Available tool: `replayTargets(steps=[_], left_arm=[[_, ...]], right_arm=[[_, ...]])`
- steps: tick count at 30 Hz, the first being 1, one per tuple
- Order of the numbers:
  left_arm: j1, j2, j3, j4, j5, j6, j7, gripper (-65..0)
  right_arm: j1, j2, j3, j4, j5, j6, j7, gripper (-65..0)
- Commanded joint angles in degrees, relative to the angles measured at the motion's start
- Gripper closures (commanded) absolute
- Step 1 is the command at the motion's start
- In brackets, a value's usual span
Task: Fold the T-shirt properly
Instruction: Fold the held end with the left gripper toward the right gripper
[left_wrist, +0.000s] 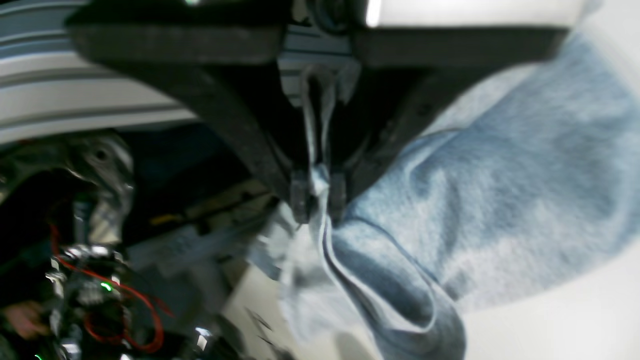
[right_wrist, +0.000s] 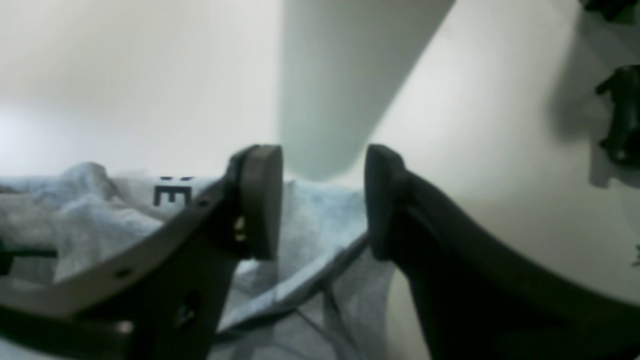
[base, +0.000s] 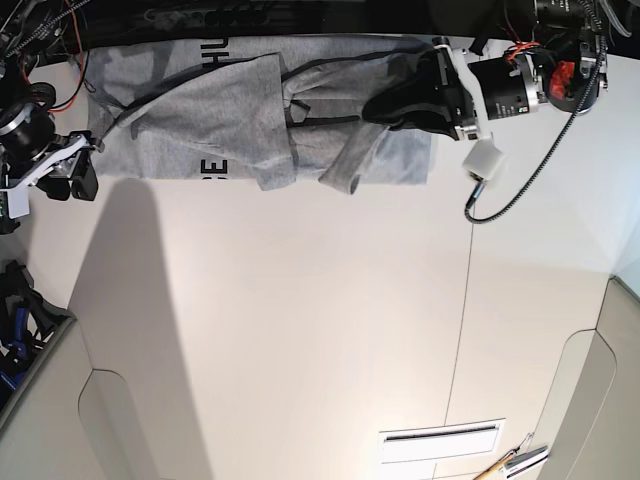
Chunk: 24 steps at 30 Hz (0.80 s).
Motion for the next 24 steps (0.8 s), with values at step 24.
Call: replayTargets(steps=[24], left_arm=[[-5.2, 7.8, 13.4, 1.0, 13.9, -0.3, -11.4, -20.5]], right_arm=[[0.4, 4.4, 0.4, 1.1, 2.3, -0.6, 1.4, -26.9]])
